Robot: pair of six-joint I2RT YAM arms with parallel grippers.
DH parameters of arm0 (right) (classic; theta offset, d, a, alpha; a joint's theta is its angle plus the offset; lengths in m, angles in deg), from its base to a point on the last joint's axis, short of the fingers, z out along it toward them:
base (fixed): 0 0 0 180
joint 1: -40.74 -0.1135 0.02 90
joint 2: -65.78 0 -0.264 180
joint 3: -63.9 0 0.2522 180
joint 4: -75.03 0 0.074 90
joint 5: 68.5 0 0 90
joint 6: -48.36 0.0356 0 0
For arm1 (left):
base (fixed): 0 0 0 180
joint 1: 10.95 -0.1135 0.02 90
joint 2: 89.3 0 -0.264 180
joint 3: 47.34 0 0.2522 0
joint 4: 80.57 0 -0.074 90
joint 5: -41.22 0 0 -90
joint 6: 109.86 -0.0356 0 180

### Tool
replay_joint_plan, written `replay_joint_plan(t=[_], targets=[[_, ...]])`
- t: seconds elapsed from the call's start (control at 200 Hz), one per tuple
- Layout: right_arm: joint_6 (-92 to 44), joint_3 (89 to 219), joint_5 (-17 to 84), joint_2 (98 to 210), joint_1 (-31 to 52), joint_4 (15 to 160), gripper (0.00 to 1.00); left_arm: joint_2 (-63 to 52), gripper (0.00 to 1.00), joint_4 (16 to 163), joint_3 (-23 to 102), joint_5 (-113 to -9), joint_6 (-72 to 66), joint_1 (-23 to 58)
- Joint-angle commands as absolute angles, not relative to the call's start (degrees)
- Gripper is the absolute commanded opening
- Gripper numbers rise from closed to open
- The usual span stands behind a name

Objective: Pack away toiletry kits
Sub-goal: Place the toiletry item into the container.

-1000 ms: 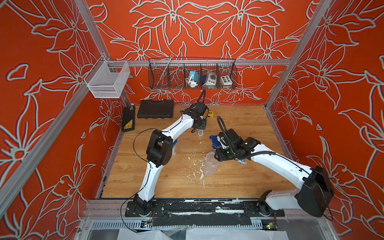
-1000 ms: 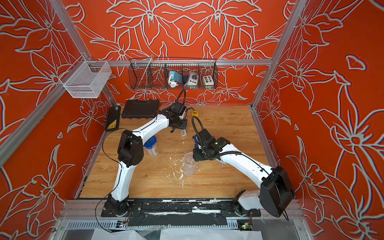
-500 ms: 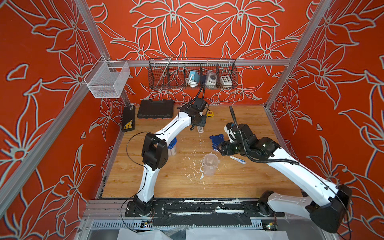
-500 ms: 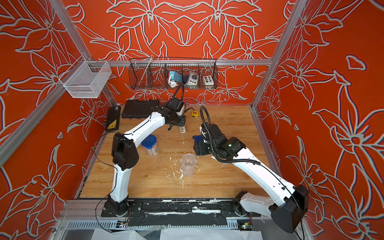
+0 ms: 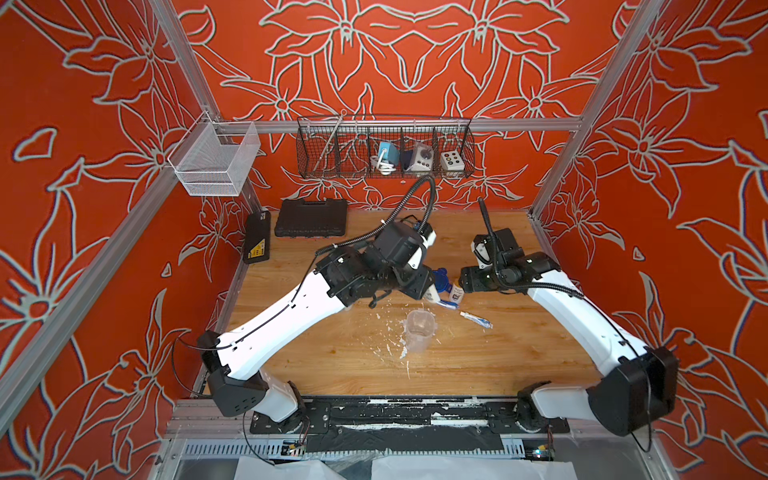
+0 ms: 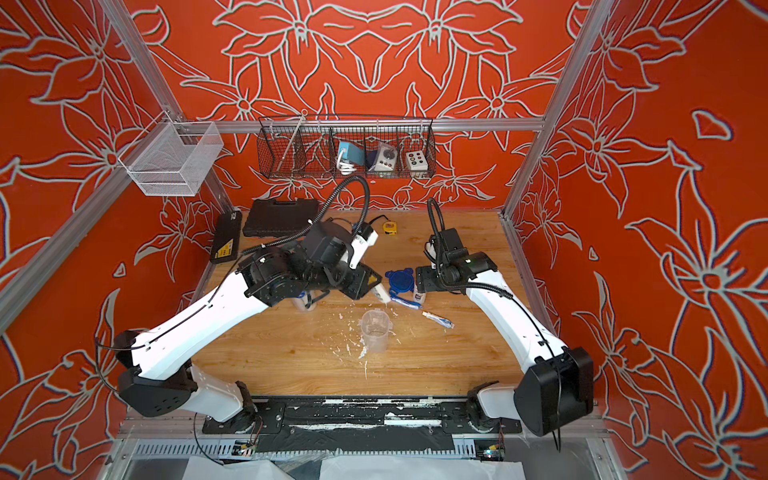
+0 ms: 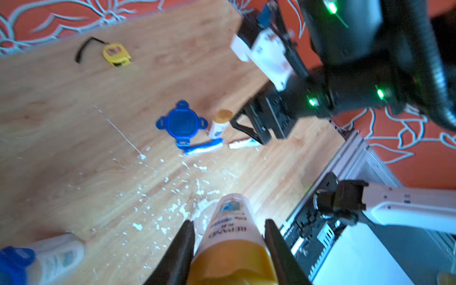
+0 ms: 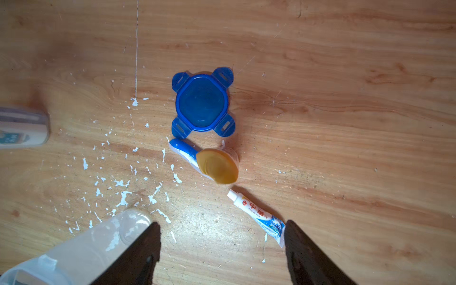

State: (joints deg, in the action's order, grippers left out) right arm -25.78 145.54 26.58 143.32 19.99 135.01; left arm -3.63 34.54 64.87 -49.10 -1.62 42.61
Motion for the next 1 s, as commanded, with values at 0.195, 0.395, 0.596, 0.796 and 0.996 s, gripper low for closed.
replay_joint_plan(t=[0.195, 0.395, 0.596, 0.796, 0.996], targets=[[-33.4, 146.1, 28.7, 148.3, 21.3, 129.2, 0.76, -7.4, 0.0, 33.7, 55.9, -48.3, 0.2, 44.2], [-33.1, 145.9, 29.6, 152.8, 21.4, 127.1, 0.7, -7.1, 0.0, 35.7, 52.5, -46.6, -0.4, 44.2], [-34.7, 145.8, 29.1, 156.4, 21.3, 126.2, 0.6, -6.7, 0.0, 39.0, 48.9, -43.3, -0.8, 44.2], [-35.1, 146.2, 27.9, 158.7, 21.3, 125.5, 0.45, -8.3, 0.0, 47.6, 41.3, -42.5, -1.1, 44.2], [-35.4, 146.3, 26.7, 160.0, 21.3, 125.4, 0.24, -8.8, 0.06, 52.5, 36.5, -44.0, -1.6, 44.6]])
